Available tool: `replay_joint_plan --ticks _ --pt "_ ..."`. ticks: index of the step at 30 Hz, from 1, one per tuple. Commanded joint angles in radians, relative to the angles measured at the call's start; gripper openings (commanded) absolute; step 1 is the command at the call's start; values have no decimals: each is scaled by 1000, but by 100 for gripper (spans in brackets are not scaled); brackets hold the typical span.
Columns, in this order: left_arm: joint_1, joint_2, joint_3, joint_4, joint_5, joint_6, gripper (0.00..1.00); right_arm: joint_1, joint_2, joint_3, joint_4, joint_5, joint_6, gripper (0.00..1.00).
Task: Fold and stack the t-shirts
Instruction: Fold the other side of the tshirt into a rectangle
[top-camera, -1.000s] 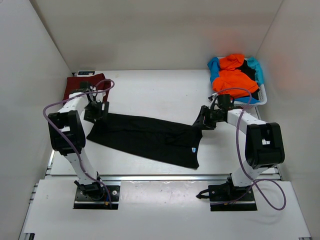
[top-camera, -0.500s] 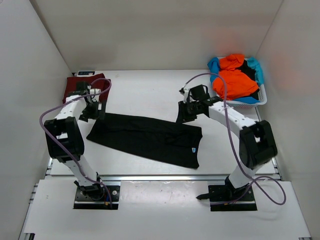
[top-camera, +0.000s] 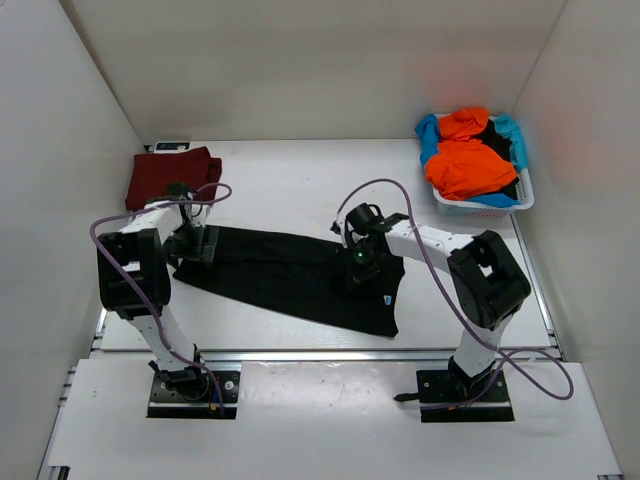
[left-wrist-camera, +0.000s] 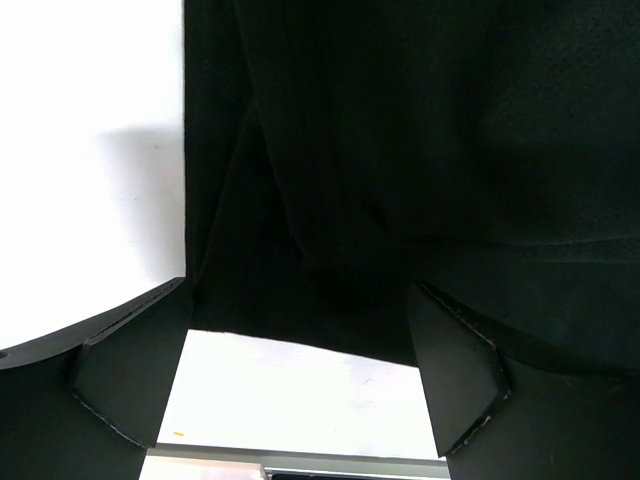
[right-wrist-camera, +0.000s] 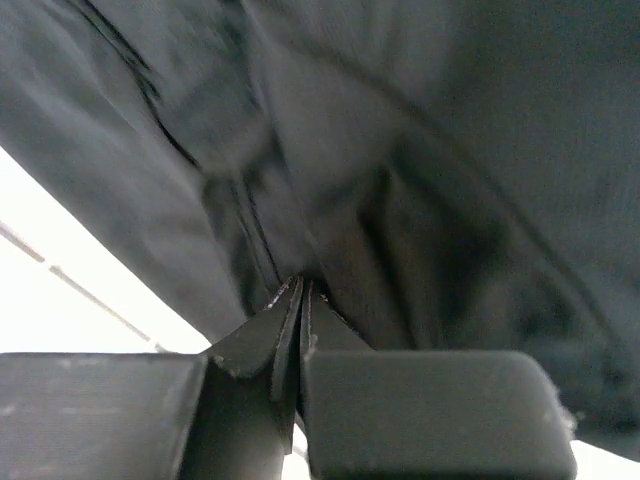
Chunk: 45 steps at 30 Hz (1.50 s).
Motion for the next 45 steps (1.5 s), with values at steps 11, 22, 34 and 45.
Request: replay_joint_plan --ticks 11,22,34,45 --pt "-2 -9 -19 24 -19 5 98 72 -141 -137 60 -31 14 0" --pt "4 -1 -10 26 -15 0 99 2 -313 -97 126 -77 6 0" --pt "-27 -199 68 52 -39 64 98 14 -363 -214 143 -82 54 41" --pt "-382 -240 127 -89 254 192 96 26 -466 -301 95 -43 57 50"
